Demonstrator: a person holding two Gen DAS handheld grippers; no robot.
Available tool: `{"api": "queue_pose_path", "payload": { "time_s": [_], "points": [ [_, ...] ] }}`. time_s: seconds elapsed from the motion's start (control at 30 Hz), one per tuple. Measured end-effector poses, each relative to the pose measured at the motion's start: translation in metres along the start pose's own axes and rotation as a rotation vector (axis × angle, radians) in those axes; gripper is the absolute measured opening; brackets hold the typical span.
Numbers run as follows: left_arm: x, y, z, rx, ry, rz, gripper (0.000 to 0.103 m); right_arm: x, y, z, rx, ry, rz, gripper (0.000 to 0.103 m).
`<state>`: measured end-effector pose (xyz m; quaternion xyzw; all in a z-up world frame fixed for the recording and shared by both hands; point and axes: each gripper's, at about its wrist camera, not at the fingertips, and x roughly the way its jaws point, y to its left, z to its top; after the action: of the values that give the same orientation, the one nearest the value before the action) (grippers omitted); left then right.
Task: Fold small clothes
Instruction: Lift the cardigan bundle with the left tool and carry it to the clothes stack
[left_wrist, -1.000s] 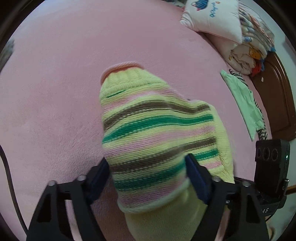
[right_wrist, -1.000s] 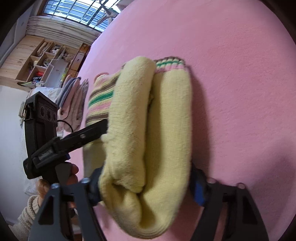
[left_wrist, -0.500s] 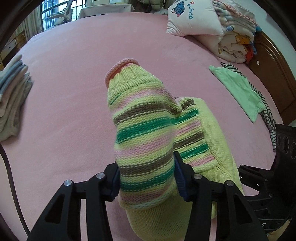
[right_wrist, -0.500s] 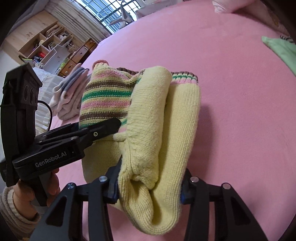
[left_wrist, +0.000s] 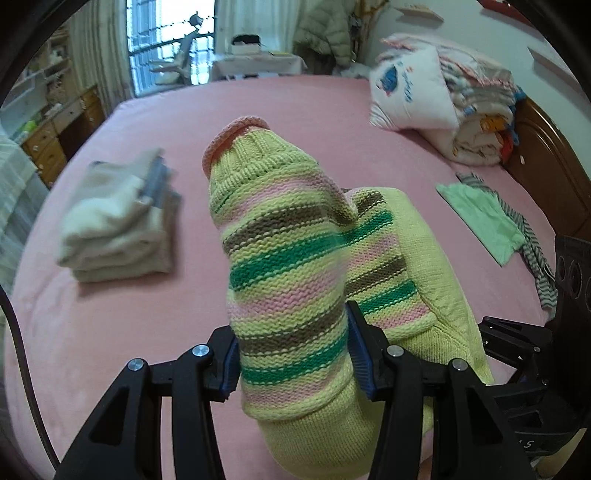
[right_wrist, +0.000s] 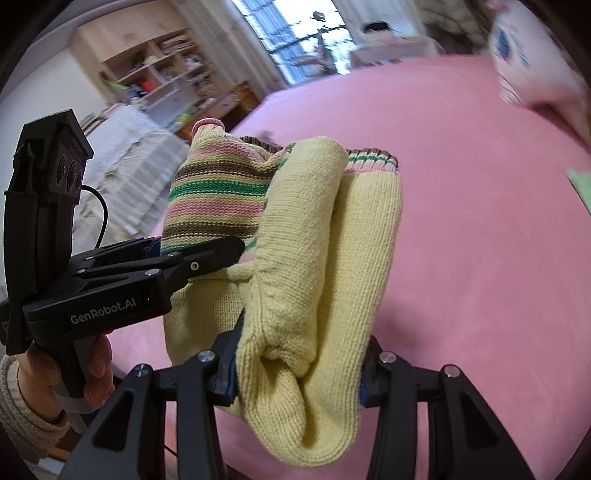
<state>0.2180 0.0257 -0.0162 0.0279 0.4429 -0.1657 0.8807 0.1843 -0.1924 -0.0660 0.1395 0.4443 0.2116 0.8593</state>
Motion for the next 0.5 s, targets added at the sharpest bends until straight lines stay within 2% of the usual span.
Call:
{"api": "queue_pose_path", "payload": {
  "time_s": [0.13,0.27,0.5],
  "points": [
    [-0.040,0.054,0.028,0.003,-0.050,0.089,0.048,0.018,0.058,0.046,-0.054,-0.016,0.046,0.045],
    [-0.064,0.119,0.071,-0.008,-0.109,0.168,0.048,0.049,0.118,0.107,-0.113,-0.042,0.056,0.045],
    [-0.052,0.235,0.141,-0.028,-0.119,0.239,0.049,0.119,0.174,0.197,-0.079,-0.049,0.066,0.045]
  ]
}}
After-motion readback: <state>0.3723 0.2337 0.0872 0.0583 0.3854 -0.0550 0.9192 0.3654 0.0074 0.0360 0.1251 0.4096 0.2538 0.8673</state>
